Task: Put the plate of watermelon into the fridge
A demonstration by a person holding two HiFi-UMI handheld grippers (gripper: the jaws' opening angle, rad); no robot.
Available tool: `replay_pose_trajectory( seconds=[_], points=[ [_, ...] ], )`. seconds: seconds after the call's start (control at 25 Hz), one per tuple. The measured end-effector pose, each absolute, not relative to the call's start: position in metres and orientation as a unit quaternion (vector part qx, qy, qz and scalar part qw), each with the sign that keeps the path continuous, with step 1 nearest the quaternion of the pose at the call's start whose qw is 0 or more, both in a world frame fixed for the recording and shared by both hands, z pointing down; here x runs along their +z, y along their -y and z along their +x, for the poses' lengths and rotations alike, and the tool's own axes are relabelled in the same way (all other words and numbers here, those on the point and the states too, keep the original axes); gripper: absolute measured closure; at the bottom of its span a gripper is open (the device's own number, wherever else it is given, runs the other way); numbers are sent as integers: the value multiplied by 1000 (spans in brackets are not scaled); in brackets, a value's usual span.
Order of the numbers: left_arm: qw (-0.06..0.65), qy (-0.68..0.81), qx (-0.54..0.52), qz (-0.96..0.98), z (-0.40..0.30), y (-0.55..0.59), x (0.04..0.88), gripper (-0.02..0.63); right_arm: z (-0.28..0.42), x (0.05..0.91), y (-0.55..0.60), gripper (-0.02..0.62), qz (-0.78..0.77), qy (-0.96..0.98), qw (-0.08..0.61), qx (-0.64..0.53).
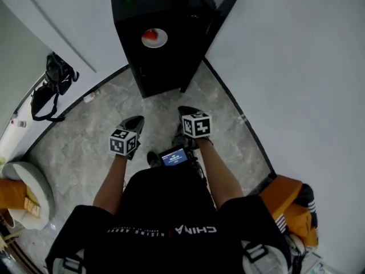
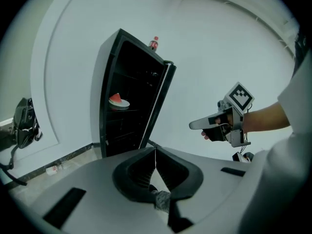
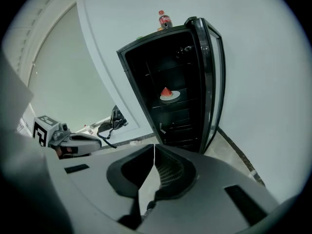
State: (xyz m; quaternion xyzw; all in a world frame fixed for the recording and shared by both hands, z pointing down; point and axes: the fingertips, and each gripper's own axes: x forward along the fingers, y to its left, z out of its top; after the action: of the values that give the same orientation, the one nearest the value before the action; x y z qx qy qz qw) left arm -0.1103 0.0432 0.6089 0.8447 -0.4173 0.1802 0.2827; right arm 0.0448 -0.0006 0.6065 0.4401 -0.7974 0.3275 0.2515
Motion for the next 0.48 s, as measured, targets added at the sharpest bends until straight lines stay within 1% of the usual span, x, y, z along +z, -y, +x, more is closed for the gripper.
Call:
replay_pose_trajectory(
  seconds=[0.16, 0.48],
  points=[
    [280, 412, 172, 850, -105, -61, 607, 592, 59, 607, -28, 575, 446, 796, 264, 313],
    [265, 371, 175, 873, -48, -84, 605, 592, 67, 599, -33, 575, 403, 824, 293, 269]
  ],
)
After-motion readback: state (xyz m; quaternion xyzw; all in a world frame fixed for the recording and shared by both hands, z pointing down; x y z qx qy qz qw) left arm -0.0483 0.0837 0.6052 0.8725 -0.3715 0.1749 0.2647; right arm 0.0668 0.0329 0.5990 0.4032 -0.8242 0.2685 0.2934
